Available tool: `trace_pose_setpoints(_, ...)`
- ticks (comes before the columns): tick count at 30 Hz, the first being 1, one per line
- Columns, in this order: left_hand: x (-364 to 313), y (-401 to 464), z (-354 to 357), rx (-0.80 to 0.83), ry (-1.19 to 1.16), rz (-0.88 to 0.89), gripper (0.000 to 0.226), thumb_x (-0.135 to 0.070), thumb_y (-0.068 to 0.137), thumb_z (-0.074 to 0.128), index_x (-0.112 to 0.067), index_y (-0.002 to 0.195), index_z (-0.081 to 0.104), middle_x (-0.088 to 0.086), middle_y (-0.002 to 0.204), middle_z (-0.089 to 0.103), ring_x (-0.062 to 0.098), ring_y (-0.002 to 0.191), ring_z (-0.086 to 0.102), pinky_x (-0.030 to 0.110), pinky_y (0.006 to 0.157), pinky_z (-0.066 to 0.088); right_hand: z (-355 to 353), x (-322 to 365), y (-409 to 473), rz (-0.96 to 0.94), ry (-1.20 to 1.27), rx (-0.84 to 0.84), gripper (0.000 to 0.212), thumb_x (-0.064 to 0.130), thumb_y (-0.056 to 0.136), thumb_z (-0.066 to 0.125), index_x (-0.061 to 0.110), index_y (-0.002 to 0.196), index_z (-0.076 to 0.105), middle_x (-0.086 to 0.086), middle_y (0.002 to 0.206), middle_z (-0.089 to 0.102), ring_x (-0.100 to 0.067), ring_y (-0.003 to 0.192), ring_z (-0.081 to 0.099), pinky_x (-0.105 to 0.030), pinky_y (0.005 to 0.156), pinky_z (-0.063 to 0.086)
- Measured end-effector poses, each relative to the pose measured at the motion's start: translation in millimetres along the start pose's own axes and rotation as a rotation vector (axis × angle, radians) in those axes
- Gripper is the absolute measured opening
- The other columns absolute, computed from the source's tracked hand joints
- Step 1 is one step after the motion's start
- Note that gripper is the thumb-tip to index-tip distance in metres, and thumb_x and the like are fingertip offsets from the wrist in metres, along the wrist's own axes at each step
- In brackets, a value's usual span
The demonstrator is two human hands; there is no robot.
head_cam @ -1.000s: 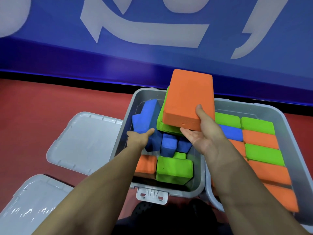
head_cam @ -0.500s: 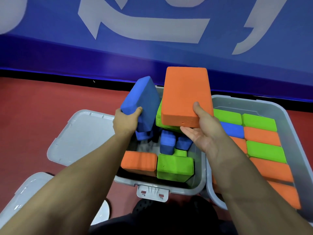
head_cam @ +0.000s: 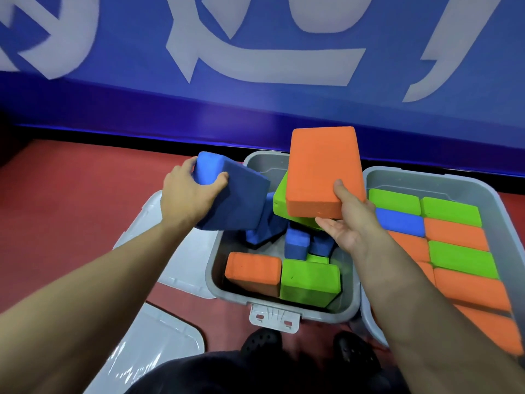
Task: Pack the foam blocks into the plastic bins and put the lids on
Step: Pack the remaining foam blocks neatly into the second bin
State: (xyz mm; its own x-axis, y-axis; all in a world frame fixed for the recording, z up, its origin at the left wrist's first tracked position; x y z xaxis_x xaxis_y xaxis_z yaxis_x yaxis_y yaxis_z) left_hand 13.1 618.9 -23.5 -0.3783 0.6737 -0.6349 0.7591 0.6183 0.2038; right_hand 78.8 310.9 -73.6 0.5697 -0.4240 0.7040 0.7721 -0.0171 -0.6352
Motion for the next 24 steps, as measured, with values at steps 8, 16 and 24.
trace_pose_setpoints(8,2,-4,17,0.198,0.104,-0.008,0.068,-0.075,0.066,0.057,-0.033,0.118,0.065,-0.001,0.105,0.070,0.028,0.100,0.063,0.042,0.082,0.054,-1,5,-5,-0.022,0.047,-0.028,0.070,0.034,0.088,0.077,0.024,0.141,0.033,-0.006,0.124,0.061,-0.026,0.085,0.068,-0.053,0.089,0.056)
trace_pose_setpoints(16,-11,-4,37,0.089,0.099,-0.132,0.053,-0.072,0.065,0.055,-0.026,0.093,0.059,0.004,0.095,0.060,0.031,0.097,0.058,0.041,0.071,0.050,-5,9,-4,-0.047,0.036,-0.035,0.076,0.034,0.086,0.079,0.025,0.145,0.031,-0.005,0.129,0.059,-0.028,0.088,0.067,-0.052,0.090,0.058)
trace_pose_setpoints(24,-23,21,60,0.009,0.028,-0.160,0.076,-0.070,0.073,0.062,-0.026,0.134,0.057,0.008,0.118,0.059,0.034,0.116,0.055,0.045,0.087,0.049,-6,13,1,-0.098,0.008,-0.043,0.071,0.035,0.086,0.079,0.029,0.141,0.034,-0.001,0.130,0.057,-0.031,0.094,0.067,-0.044,0.082,0.061)
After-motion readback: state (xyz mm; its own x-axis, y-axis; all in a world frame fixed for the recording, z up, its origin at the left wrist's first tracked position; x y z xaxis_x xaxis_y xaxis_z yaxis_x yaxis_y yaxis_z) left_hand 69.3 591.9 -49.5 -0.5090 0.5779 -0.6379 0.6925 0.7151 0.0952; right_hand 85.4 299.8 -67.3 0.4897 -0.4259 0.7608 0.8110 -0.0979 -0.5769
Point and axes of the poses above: each hand's wrist, its own y-axis towards the middle knuckle, its own z-axis out of the palm, x = y × z, the point moved 5 cm from there along y, towards the middle knuckle
